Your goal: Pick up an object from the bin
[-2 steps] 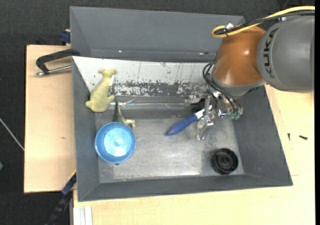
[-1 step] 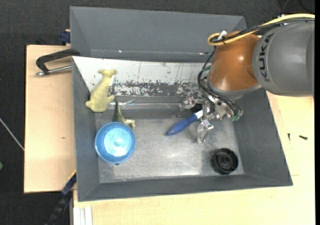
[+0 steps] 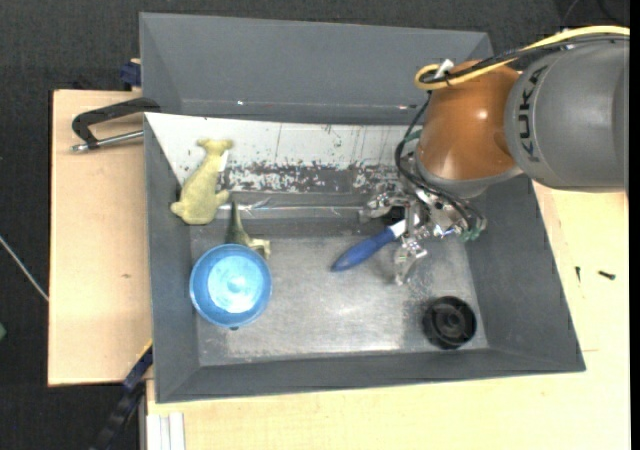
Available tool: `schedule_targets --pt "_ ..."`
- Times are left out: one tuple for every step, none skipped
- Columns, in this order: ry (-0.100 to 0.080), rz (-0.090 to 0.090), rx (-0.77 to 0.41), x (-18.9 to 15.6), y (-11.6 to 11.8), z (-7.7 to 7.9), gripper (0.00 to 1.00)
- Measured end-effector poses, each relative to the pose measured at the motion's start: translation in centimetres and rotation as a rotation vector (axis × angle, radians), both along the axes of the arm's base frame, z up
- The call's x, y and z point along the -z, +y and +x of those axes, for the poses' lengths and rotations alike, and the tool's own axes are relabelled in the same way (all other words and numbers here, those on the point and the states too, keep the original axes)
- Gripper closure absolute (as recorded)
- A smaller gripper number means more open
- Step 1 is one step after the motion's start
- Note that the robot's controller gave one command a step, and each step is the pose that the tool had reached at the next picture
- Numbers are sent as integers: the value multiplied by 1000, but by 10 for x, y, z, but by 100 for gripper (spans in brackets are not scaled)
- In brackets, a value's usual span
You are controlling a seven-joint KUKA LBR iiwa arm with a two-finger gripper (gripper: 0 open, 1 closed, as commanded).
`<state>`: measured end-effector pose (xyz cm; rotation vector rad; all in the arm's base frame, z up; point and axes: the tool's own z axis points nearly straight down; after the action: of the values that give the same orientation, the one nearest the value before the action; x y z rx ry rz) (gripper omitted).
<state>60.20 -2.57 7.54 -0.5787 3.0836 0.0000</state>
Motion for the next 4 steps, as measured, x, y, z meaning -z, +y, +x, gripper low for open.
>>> schedule_targets --pt "-4 1 0 0 0 1 100" --pt "-5 1 0 -35 2 3 100" --pt "-2 1 0 -43 3 5 100" --pt "-5 1 0 -76 4 7 100"
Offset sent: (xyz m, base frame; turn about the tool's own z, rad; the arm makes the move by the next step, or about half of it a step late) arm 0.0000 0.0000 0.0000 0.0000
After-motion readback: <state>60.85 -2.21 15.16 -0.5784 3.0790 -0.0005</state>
